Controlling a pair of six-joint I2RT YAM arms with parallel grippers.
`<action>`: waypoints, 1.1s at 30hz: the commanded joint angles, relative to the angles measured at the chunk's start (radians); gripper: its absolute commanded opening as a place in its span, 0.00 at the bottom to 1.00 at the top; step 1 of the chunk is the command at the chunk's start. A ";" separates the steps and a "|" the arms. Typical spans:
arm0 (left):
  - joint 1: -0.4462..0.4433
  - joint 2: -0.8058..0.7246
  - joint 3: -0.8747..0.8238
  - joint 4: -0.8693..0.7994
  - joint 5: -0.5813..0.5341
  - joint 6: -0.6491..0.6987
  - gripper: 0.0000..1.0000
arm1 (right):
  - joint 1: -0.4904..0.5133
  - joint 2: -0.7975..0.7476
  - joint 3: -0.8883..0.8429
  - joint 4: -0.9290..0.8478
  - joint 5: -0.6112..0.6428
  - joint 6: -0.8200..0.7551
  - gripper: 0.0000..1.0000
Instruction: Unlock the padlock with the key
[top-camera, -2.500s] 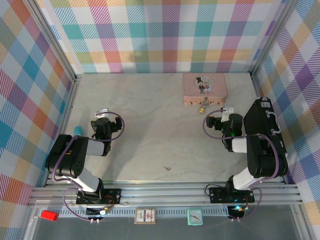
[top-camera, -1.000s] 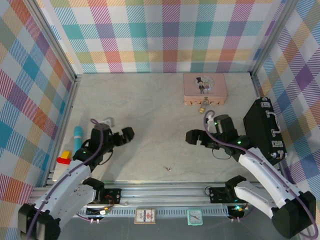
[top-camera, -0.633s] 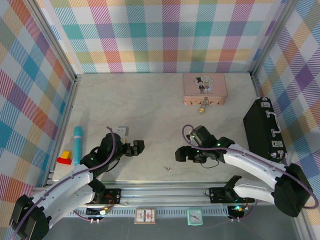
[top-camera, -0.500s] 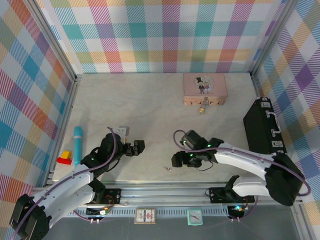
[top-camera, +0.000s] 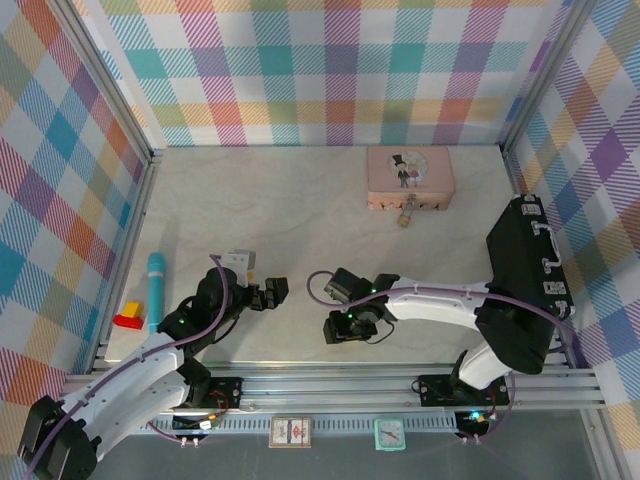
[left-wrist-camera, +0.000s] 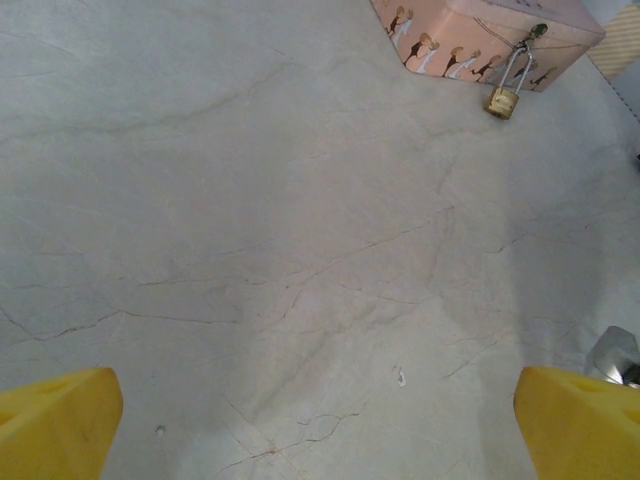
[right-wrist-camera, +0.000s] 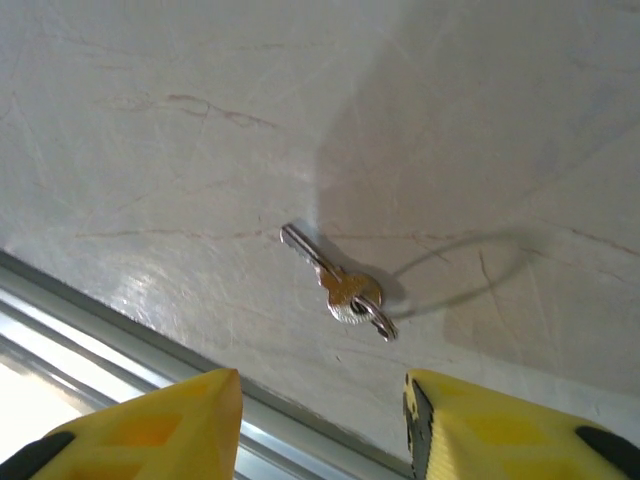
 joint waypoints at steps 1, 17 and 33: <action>-0.010 -0.021 -0.014 0.017 0.007 0.012 1.00 | 0.009 0.021 0.037 -0.057 0.049 -0.003 0.45; -0.010 -0.029 -0.014 0.011 0.007 0.012 1.00 | 0.035 0.127 0.101 -0.099 0.098 0.007 0.35; -0.010 -0.024 -0.014 0.011 0.003 0.013 1.00 | 0.047 0.175 0.104 -0.093 0.103 0.016 0.23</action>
